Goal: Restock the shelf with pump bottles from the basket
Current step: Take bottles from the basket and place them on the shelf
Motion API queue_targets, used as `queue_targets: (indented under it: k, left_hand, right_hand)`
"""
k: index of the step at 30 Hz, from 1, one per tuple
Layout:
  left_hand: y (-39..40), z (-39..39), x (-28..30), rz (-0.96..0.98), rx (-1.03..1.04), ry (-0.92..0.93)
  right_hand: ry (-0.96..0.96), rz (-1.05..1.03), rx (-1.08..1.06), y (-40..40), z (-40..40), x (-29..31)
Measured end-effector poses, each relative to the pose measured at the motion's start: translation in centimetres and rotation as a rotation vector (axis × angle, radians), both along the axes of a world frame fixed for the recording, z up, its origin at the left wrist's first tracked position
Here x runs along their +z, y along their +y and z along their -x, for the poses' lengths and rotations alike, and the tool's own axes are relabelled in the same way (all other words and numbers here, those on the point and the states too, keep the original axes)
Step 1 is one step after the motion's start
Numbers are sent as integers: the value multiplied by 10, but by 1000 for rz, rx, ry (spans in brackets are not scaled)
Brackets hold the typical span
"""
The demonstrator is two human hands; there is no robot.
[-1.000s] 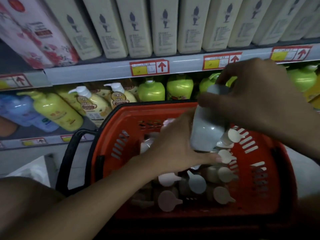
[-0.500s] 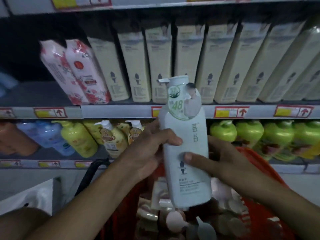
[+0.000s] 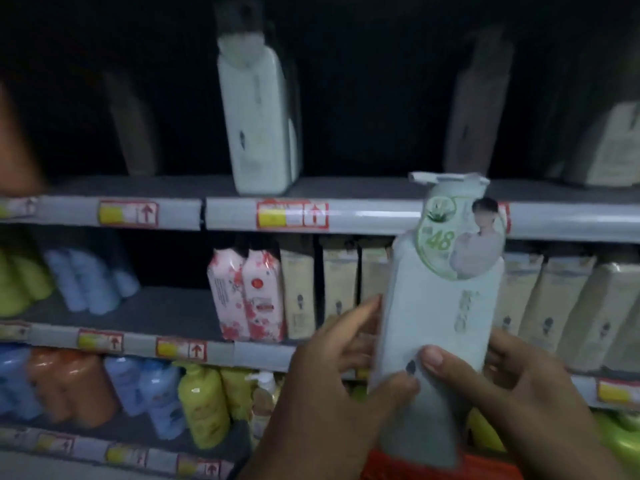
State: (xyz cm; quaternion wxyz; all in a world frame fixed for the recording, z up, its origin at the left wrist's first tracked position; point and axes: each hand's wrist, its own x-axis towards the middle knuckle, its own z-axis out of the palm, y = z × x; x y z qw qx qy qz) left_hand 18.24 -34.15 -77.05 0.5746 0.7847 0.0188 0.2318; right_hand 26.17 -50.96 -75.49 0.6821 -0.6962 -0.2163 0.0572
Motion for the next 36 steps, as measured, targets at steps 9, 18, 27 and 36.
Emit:
queue_targets:
  k: [9, 18, 27, 36]
  left_hand:
    - [44, -37, 158, -139, 63, -367]
    - [104, -133, 178, -176, 209, -324]
    - [125, -207, 168, -195, 434, -173]
    - [115, -221, 175, -420, 542, 245]
  right_hand:
    - [-553, -145, -11, 54, -30, 146]
    - [-576, 24, 75, 123, -150, 167]
    - [-310, 211, -7, 180, -218, 169]
    - [-248, 513, -130, 175, -230, 159]
